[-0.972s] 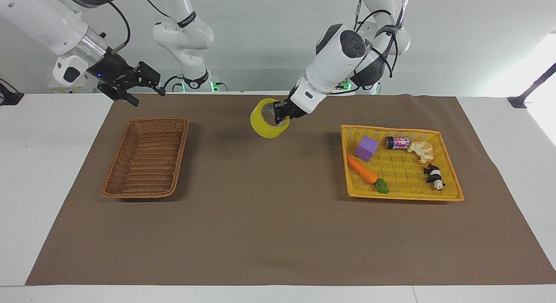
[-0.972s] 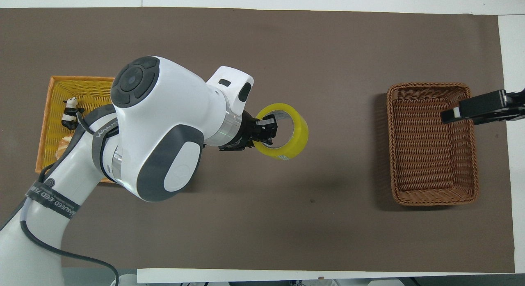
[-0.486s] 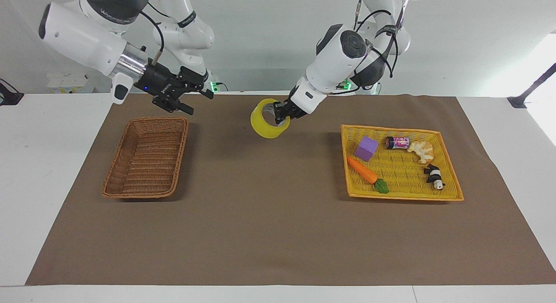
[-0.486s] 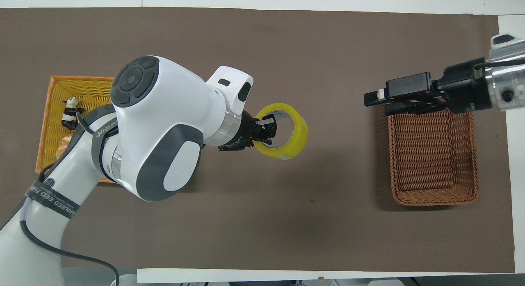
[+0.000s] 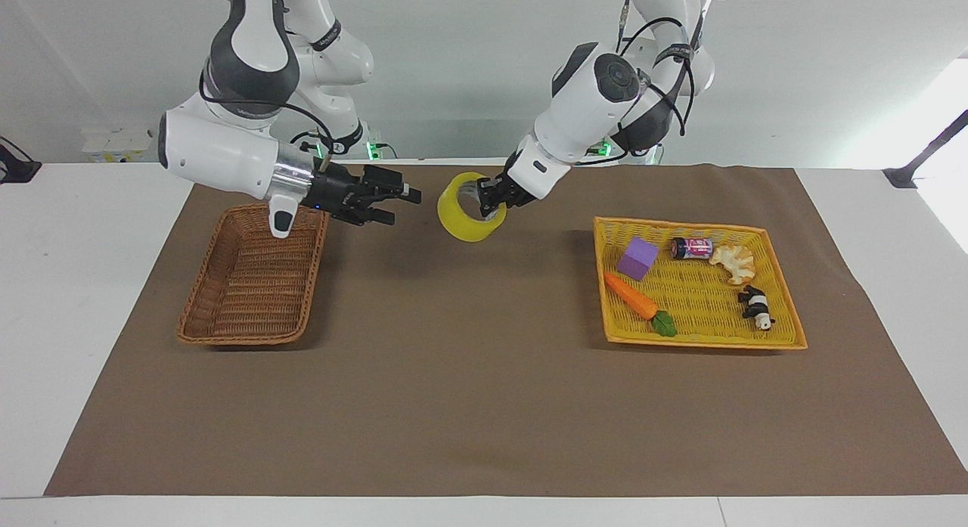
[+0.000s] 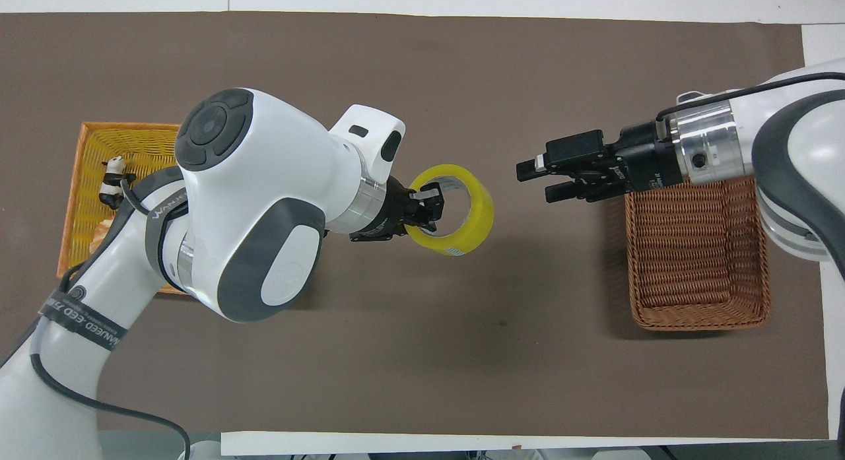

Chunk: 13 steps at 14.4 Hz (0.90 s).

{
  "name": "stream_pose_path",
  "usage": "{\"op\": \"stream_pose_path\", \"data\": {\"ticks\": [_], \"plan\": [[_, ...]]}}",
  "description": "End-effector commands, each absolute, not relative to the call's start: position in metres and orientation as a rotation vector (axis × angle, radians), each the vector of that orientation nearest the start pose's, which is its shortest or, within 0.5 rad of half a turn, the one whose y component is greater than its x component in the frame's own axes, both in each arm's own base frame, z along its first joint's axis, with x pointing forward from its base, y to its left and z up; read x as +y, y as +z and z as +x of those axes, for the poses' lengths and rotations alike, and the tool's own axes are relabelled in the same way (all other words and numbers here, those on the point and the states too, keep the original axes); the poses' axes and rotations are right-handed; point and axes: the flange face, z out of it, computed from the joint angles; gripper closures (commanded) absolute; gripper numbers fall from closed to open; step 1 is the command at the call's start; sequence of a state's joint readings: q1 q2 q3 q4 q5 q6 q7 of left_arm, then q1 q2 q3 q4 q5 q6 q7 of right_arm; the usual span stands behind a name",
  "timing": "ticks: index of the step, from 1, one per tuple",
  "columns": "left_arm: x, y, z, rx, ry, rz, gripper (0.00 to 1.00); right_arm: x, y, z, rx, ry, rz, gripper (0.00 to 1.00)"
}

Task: Move tape to another basket
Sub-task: 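Reach the right gripper toward the tape roll held by the left gripper, then grasp the tape roll with the right gripper while the left gripper holds it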

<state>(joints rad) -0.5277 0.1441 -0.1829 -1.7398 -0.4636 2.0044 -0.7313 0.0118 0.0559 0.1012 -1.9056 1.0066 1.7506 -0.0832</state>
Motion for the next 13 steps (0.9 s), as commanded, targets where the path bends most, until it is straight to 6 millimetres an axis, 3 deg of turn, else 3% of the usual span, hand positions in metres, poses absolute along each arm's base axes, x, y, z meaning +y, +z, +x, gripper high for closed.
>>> {"op": "stream_pose_path", "data": {"ticks": [1,13], "plan": [[-0.415,0.513,0.456,-0.355,0.384,-3.530,1.00,0.168,0.492,0.543,0.137,0.249,-2.141,0.01],[-0.416,0.513,0.454,-0.352,0.394,-3.523,1.00,0.184,0.482,0.528,0.122,0.292,-2.150,0.01]]}}
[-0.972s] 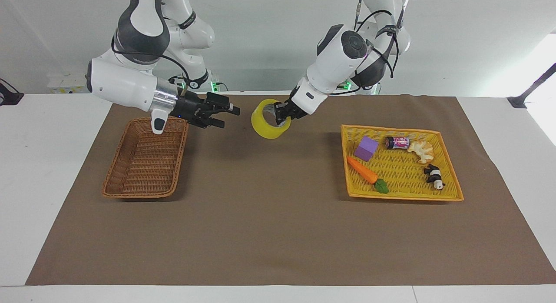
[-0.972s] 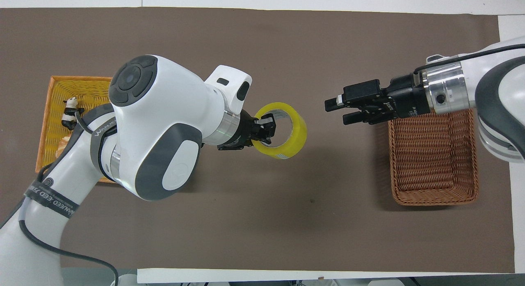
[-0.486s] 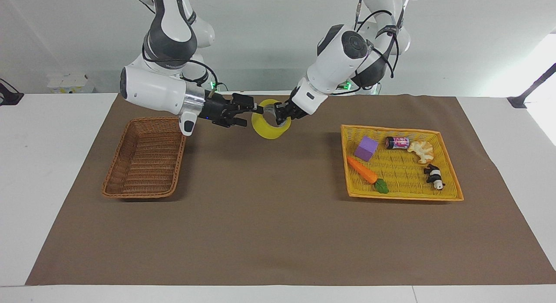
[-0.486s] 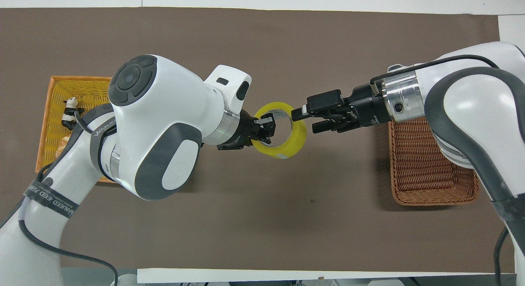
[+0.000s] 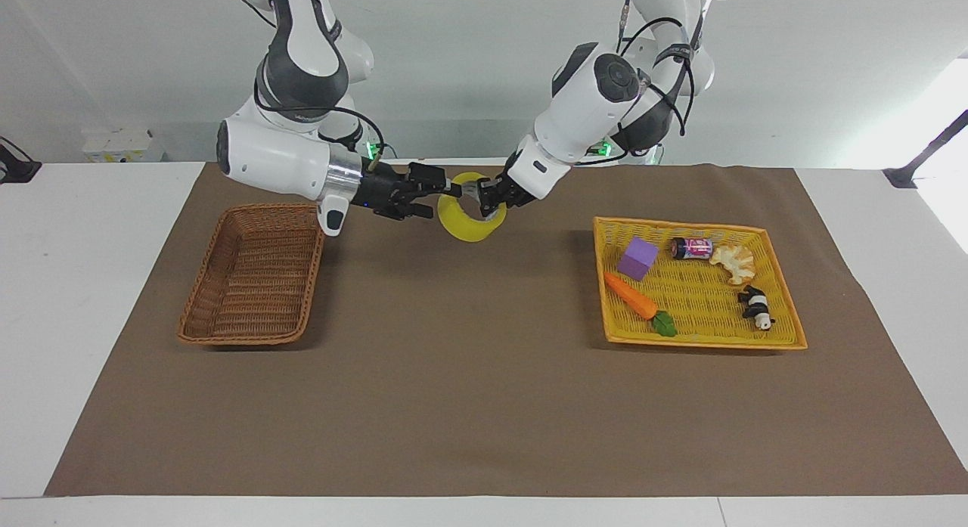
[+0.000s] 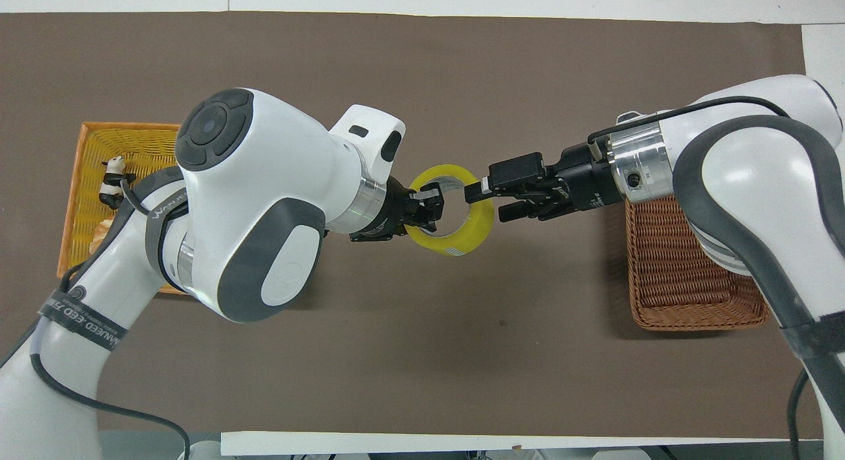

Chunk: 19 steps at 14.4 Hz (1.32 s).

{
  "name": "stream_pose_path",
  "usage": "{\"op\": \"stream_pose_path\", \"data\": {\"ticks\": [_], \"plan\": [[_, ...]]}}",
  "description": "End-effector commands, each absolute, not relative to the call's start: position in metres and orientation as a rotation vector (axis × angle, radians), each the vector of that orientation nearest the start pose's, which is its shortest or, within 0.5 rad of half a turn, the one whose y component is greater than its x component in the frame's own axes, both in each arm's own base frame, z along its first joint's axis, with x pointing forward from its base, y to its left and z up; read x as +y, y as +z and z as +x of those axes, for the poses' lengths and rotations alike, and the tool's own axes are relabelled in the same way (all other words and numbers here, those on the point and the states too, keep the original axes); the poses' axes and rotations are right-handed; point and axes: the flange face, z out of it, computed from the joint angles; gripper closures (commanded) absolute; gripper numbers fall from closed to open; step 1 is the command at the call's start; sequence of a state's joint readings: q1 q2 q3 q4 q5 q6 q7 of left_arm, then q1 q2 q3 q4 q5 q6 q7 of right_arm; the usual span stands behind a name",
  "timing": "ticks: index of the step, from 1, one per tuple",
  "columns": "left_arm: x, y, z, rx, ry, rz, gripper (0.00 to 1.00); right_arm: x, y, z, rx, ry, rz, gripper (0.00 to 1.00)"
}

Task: Move tape to another basket
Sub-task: 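Grasp the tape roll with the right gripper while the left gripper holds it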

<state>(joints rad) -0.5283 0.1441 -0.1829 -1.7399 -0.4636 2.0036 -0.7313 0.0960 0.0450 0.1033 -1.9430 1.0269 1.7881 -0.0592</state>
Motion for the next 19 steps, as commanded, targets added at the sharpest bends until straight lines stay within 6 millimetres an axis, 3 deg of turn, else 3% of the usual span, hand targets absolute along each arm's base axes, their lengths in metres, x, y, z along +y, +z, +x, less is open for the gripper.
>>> {"op": "stream_pose_path", "data": {"ticks": [1,6,10,12,16,17,19], "plan": [[-0.4167,0.5128,0.4535,-0.349,0.394,-3.523,1.00,0.1831,0.4818,0.5281,0.122,0.290,-2.149,0.01],[-0.4175,0.5138,0.4542,-0.363,0.381,-3.530,1.00,0.1892,0.4819,0.5263,0.108,0.290,-2.152,0.01],[-0.4160,0.5155,0.4574,-0.369,0.372,-3.530,1.00,0.1891,0.4813,0.5270,0.106,0.278,-2.156,0.14],[-0.4159,0.5149,0.4567,-0.365,0.378,-3.525,1.00,0.1897,0.4813,0.5271,0.099,0.272,-2.157,0.32],[-0.4156,0.5146,0.4565,-0.366,0.375,-3.526,1.00,0.1891,0.4813,0.5270,0.089,0.269,-2.156,0.90],[-0.4150,0.5137,0.4574,-0.370,0.377,-3.524,1.00,0.1891,0.4813,0.5270,0.093,0.271,-2.156,0.98],[-0.4151,0.5147,0.4579,-0.373,0.371,-3.527,1.00,0.1885,0.4812,0.5269,0.091,0.272,-2.155,1.00]]}}
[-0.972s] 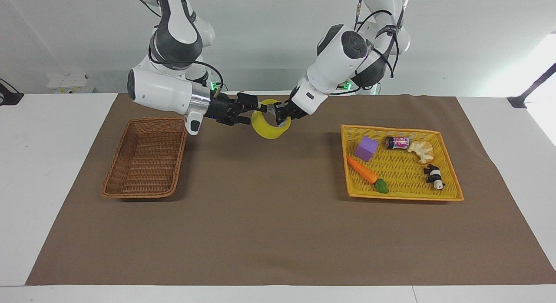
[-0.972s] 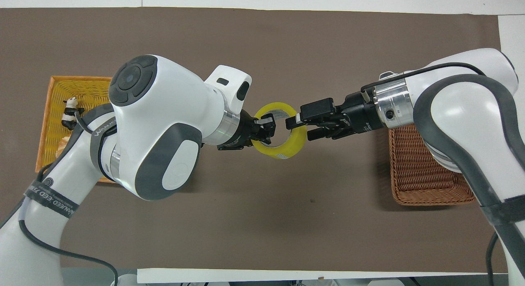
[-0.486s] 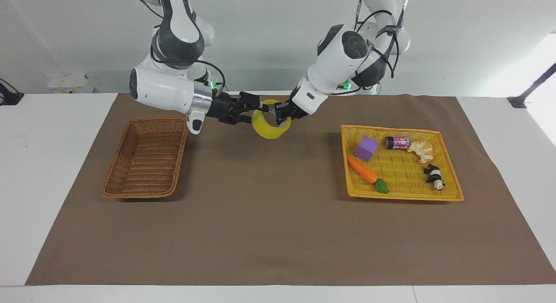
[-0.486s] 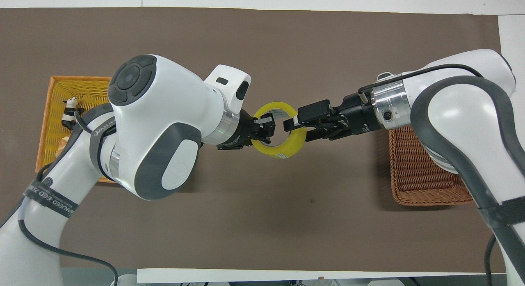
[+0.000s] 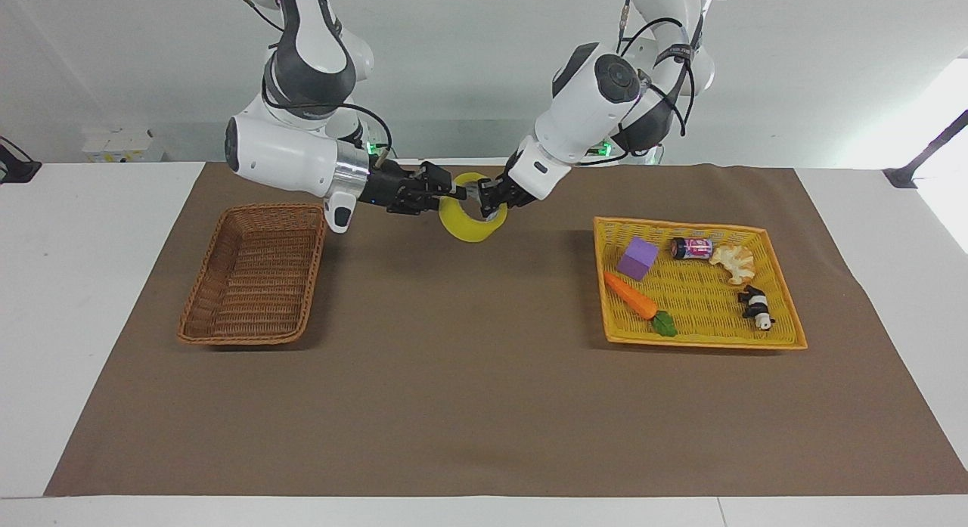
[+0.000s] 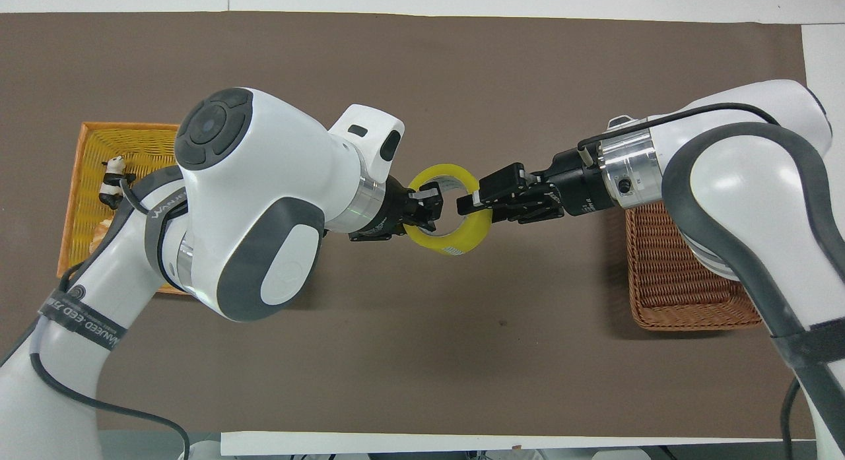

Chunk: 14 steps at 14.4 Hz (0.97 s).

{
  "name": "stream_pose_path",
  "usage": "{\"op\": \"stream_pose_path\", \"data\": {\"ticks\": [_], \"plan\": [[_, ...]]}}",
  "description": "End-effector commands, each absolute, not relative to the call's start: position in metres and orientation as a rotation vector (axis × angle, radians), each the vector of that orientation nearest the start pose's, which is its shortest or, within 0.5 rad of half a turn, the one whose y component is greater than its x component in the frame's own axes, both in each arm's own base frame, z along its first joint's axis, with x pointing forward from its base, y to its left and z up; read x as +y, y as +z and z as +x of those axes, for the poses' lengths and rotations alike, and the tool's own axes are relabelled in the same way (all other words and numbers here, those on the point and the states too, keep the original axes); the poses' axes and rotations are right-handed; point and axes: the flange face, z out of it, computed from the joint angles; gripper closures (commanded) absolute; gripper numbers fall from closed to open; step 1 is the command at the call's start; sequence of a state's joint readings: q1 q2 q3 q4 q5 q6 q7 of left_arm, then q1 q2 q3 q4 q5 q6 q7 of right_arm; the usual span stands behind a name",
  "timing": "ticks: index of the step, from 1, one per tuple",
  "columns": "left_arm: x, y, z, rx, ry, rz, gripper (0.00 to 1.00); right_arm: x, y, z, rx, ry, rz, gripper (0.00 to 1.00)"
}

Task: Move tape to another basket
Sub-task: 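Grasp the tape roll with the right gripper while the left gripper holds it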

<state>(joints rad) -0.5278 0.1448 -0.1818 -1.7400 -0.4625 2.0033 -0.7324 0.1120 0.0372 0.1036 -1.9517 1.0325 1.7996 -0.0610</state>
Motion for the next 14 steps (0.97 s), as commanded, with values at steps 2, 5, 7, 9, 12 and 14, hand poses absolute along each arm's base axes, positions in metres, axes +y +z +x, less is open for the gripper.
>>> {"op": "stream_pose_path", "data": {"ticks": [2,5,7,9,12,14], "plan": [[-0.415,0.513,0.457,-0.368,0.381,-3.522,1.00,0.189,0.481,0.527,0.089,0.274,-2.156,1.00],[-0.413,0.518,0.458,-0.376,0.373,-3.526,0.19,0.188,0.481,0.527,0.088,0.275,-2.155,1.00],[-0.408,0.532,0.454,-0.375,0.347,-3.538,0.04,0.188,0.481,0.526,0.085,0.279,-2.156,1.00],[-0.390,0.553,0.455,-0.389,0.329,-3.540,0.03,0.184,0.481,0.527,0.084,0.276,-2.161,1.00],[-0.356,0.576,0.458,-0.412,0.325,-3.511,0.01,0.164,0.481,0.532,0.067,0.247,-2.157,1.00],[-0.322,0.578,0.475,-0.445,0.279,-3.446,0.01,0.132,0.481,0.537,0.071,0.230,-2.152,1.00]]}}
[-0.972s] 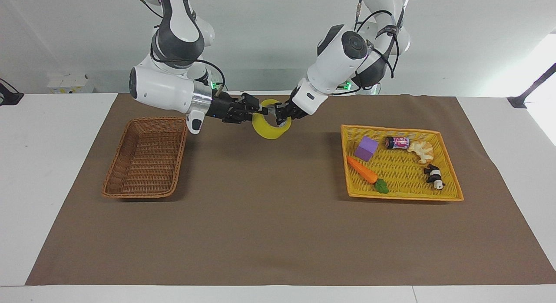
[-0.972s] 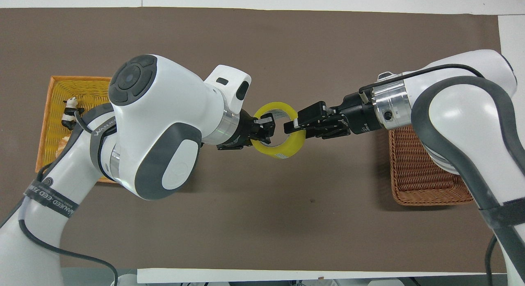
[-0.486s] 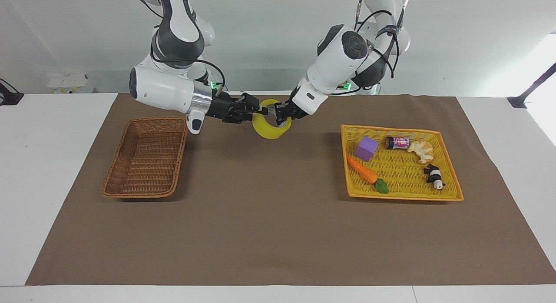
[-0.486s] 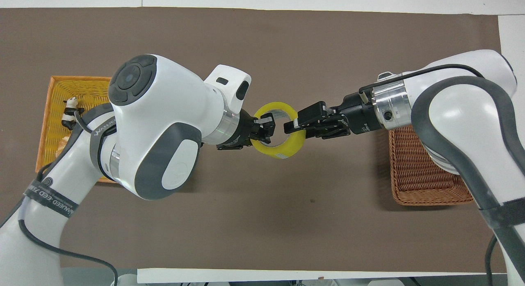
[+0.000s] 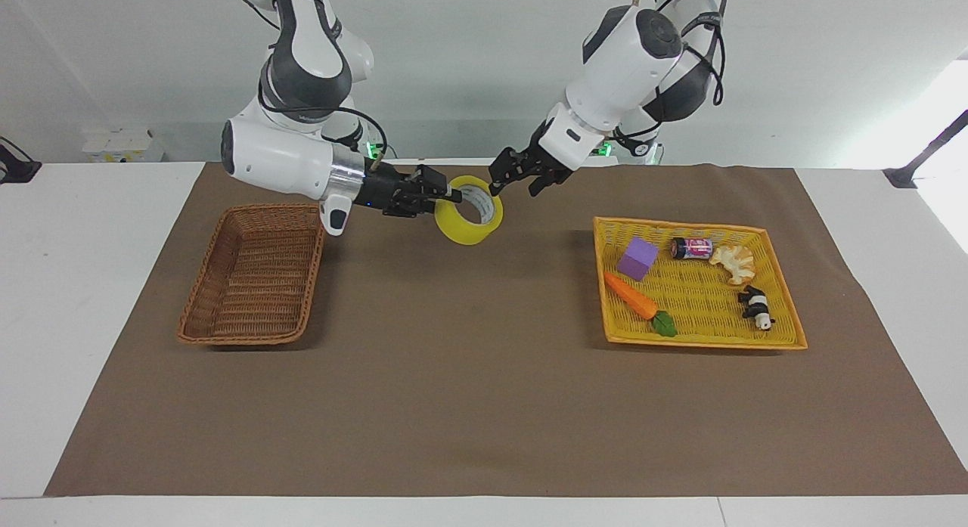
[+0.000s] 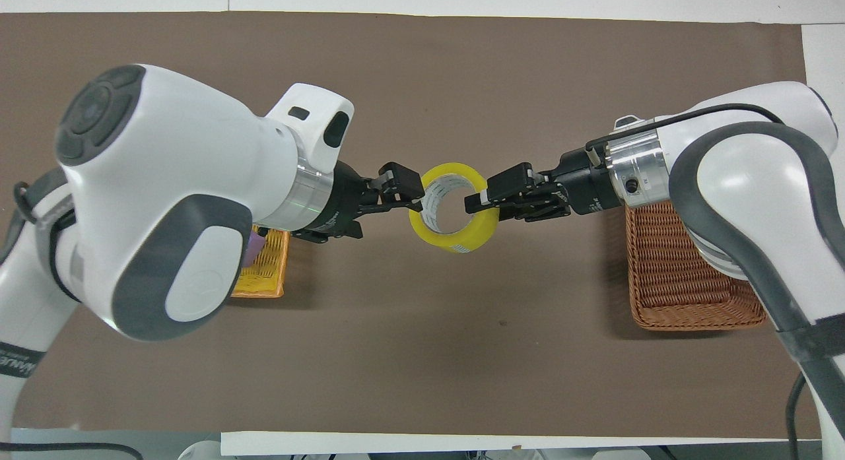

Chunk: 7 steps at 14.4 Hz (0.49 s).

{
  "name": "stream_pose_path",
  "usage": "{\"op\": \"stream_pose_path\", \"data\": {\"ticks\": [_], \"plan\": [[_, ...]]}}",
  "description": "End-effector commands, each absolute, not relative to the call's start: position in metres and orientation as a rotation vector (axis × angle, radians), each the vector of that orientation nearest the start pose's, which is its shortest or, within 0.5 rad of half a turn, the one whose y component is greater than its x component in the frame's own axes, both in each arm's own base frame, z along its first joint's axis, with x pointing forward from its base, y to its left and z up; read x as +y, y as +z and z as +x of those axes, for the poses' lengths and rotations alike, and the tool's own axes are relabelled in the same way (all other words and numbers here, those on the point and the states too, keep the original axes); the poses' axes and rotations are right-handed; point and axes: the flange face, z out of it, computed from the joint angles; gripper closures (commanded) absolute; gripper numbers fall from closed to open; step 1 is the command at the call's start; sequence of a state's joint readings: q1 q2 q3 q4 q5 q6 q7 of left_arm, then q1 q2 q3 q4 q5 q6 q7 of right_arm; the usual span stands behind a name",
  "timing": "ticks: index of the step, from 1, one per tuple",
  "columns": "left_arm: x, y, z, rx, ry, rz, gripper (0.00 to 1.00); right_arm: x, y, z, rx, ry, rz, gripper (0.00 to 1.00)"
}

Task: Move tape to another basket
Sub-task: 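Carry the tape with the right gripper while the left gripper withdraws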

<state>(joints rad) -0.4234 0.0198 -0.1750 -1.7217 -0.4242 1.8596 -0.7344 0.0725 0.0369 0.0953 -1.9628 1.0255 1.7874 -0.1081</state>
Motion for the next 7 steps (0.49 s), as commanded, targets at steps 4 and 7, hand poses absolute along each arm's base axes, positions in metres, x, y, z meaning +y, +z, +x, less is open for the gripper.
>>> {"op": "stream_pose_path", "data": {"ticks": [4,7], "plan": [[-0.230,0.567,0.518,-0.435,0.142,-3.330,0.01,0.052,0.481,0.534,-0.005,0.194,-2.246,1.00],[-0.158,0.557,0.539,-0.181,0.076,-3.291,0.01,-0.050,0.470,0.517,-0.052,0.171,-2.333,1.00]]}}
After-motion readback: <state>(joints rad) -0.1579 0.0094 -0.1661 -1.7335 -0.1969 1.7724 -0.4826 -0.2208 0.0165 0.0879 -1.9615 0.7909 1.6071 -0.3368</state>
